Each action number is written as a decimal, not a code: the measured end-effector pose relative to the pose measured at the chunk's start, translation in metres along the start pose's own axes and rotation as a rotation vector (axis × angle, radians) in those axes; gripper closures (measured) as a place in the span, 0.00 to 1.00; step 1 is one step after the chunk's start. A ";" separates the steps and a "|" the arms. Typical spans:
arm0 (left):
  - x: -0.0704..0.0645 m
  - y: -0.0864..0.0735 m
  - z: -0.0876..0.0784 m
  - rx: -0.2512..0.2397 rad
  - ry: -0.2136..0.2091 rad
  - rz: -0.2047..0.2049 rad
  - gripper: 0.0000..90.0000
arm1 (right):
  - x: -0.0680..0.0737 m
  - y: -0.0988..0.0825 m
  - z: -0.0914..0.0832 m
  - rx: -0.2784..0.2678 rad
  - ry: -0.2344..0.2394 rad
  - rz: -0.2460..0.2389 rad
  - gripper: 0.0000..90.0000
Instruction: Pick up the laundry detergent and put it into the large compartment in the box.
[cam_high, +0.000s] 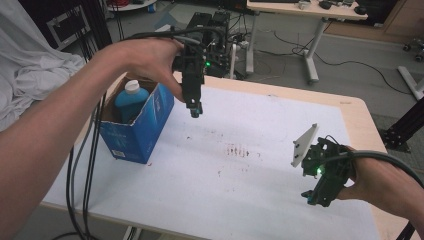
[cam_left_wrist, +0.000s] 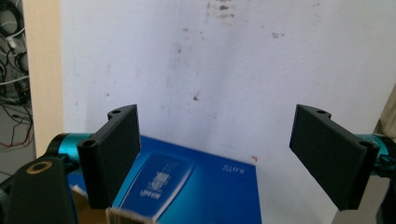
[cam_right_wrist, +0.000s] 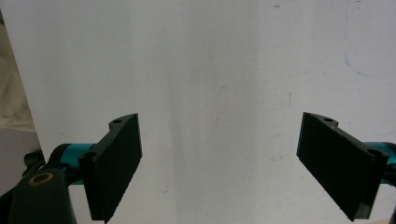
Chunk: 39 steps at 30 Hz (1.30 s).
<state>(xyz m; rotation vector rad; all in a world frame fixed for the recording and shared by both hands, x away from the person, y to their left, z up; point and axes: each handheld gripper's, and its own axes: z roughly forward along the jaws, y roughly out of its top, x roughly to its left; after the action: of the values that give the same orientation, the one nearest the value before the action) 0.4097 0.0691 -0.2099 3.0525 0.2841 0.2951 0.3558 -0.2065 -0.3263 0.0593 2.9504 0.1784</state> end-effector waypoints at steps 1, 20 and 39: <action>-0.003 0.004 0.005 0.000 -0.001 0.007 0.18 | 0.000 0.000 0.000 -0.003 0.000 0.000 0.15; -0.029 0.031 0.069 -0.002 -0.050 0.069 0.18 | 0.000 -0.003 0.005 -0.002 -0.002 0.025 0.15; -0.040 0.033 0.095 0.000 -0.070 0.075 0.18 | 0.000 -0.003 0.005 -0.003 -0.010 0.031 0.15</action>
<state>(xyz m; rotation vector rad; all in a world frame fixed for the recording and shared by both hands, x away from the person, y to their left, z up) 0.3954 0.0254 -0.3080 3.0701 0.1667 0.1919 0.3567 -0.2091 -0.3313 0.1051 2.9406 0.1867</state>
